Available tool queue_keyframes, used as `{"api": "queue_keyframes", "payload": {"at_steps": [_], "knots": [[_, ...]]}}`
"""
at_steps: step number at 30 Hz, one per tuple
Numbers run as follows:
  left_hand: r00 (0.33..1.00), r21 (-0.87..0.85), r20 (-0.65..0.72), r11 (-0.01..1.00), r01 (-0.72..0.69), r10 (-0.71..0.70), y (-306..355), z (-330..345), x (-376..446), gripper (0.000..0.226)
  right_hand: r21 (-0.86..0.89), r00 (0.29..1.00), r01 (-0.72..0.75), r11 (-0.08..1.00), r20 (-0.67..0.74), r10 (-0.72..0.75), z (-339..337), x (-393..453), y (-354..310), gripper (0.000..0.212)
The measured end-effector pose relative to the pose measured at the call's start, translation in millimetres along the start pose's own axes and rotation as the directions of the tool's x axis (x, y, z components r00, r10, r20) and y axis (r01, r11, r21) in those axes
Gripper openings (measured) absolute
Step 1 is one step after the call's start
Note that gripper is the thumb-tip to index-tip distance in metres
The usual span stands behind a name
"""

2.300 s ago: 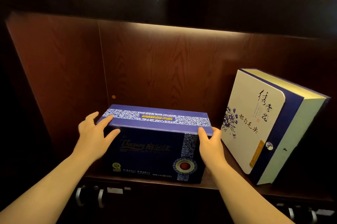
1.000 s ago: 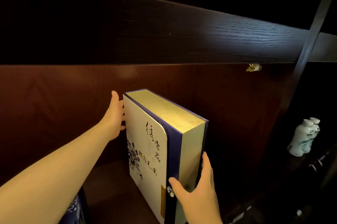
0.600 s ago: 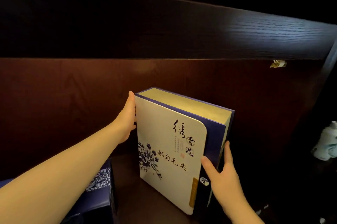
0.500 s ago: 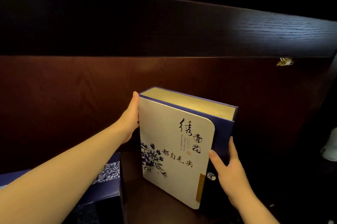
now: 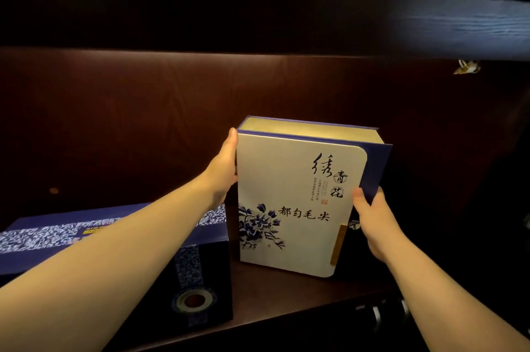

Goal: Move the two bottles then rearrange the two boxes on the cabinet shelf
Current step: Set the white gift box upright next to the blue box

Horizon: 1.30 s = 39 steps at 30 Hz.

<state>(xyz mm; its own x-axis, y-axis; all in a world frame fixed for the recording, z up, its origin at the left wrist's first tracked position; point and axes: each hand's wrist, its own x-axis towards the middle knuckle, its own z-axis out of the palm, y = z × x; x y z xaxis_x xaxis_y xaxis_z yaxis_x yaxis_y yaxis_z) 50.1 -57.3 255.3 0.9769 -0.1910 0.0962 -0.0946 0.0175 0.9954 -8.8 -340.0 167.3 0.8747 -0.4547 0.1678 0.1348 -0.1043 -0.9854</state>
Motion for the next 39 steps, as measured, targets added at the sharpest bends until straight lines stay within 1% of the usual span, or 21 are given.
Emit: {"api": "queue_keyframes", "payload": {"at_steps": [1,3,8,12,16,19,22,25,30,36,39], "knots": [[1.0,-0.003,-0.005,1.0,0.001,-0.001,0.2,0.7,-3.8,0.067,0.0,1.0,-0.005,1.0,0.006,0.005,-0.9,0.4,0.4,0.028],[1.0,-0.006,-0.024,1.0,0.006,-0.006,0.6,1.5,-10.6,0.07,0.009,1.0,-0.013,1.0,0.022,0.013,-1.9,1.4,0.4,0.027],[0.997,-0.048,-0.075,0.999,-0.002,-0.002,-1.0,-0.3,-25.9,0.059,0.039,0.998,-0.019,0.999,0.064,0.017,-3.9,5.3,2.1,0.023],[0.994,-0.039,-0.104,0.999,-0.014,0.01,-0.1,4.6,-36.8,0.057,0.06,0.991,-0.03,0.998,0.133,0.022,-7.6,9.4,1.1,0.023],[0.99,-0.056,-0.138,0.998,-0.013,0.005,2.3,9.9,-47.5,0.048,0.081,0.981,-0.032,0.996,0.192,0.016,-12.3,10.9,0.1,0.016],[0.989,-0.06,-0.149,0.998,-0.017,0.008,3.5,11.4,-56.2,0.057,0.09,0.977,-0.035,0.995,0.214,0.015,-12.8,11.5,0.5,0.021],[0.986,-0.051,-0.166,0.999,-0.017,0.009,6.0,10.9,-64.2,0.059,0.091,0.971,-0.052,0.995,0.238,0.029,-12.6,10.3,-0.5,0.023],[0.984,-0.055,-0.179,0.998,-0.01,0.0,7.6,11.1,-71.6,0.058,0.093,0.966,-0.048,0.994,0.256,0.023,-13.7,7.0,-0.9,0.019],[0.98,-0.07,-0.198,0.997,-0.019,0.004,7.5,14.7,-83.6,0.056,0.098,0.961,-0.052,0.994,0.276,0.023,-17.5,1.3,-2.2,0.021],[0.979,-0.084,-0.205,0.996,-0.012,-0.005,8.3,13.6,-94.4,0.06,0.116,0.966,-0.077,0.99,0.253,0.045,-22.1,-7.3,-2.4,0.025],[0.977,-0.084,-0.212,0.996,-0.01,-0.008,10.7,14.7,-98.3,0.057,0.114,0.968,-0.076,0.991,0.248,0.046,-22.9,-11.0,-4.8,0.027]]}}
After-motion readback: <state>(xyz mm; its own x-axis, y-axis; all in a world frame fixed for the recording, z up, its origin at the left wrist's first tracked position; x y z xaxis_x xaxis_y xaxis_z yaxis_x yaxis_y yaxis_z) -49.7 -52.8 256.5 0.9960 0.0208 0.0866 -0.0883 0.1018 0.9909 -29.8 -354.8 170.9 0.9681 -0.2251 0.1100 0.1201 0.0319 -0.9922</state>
